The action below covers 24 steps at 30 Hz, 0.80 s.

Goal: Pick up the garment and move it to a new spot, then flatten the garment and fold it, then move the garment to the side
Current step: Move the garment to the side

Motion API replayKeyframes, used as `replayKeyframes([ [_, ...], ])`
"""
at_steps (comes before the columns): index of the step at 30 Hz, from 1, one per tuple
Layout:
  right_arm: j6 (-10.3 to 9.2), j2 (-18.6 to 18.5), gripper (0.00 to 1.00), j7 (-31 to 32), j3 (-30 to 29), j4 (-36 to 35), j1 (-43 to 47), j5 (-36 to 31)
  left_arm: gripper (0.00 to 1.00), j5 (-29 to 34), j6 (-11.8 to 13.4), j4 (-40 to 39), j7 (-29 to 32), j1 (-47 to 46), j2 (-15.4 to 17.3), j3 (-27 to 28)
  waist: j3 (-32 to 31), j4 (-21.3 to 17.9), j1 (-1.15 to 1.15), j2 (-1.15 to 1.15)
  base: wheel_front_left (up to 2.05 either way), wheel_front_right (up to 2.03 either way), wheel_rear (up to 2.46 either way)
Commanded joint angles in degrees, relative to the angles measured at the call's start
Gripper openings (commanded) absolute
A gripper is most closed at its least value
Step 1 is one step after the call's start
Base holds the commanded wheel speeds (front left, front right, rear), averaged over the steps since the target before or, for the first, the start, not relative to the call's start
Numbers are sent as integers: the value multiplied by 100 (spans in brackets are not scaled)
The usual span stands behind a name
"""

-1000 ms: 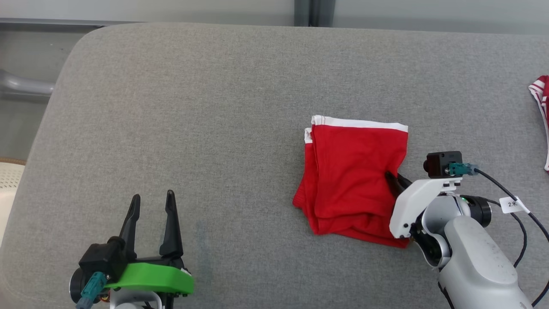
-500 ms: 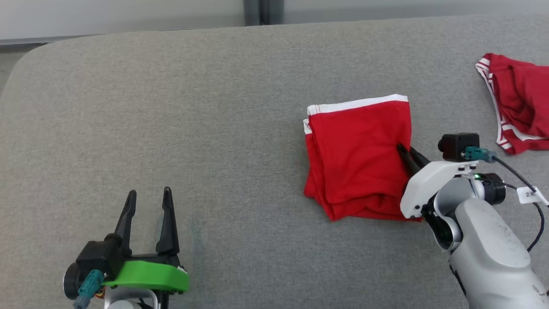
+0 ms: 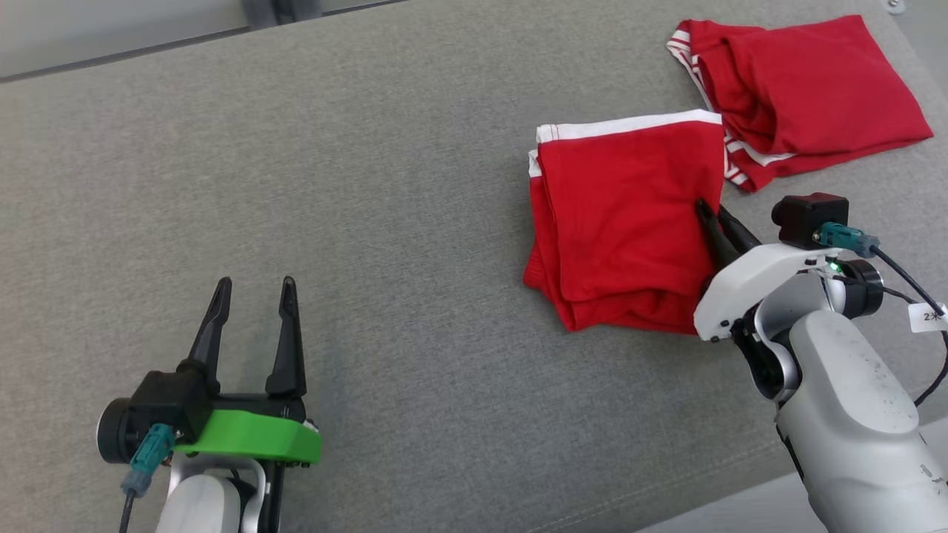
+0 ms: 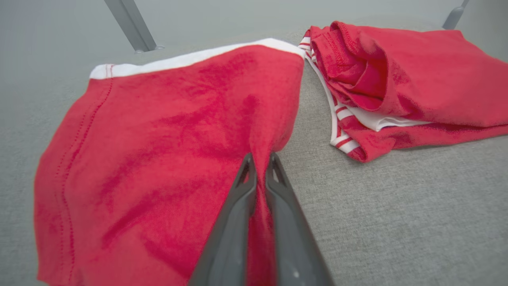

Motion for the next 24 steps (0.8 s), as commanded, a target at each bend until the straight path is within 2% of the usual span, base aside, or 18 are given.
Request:
replayKeyframes([
  [1,-5,27,0,-75,22,20,-105,16,100,22,-32,9,5,-133,57,-19,345,-487,0,0,0,0,0],
  [6,-5,-33,0,-217,113,123,-281,-21,100,32,-45,33,25,-285,95,-78,385,-494,0,0,0,0,0],
  [12,-5,-220,0,-178,136,309,-727,-96,100,-48,0,52,17,-321,69,-78,356,-228,0,0,0,0,0],
  [24,-5,-1135,0,187,-287,828,-1644,-455,100,-229,48,68,-4,-290,-24,-61,337,484,0,0,0,0,0],
])
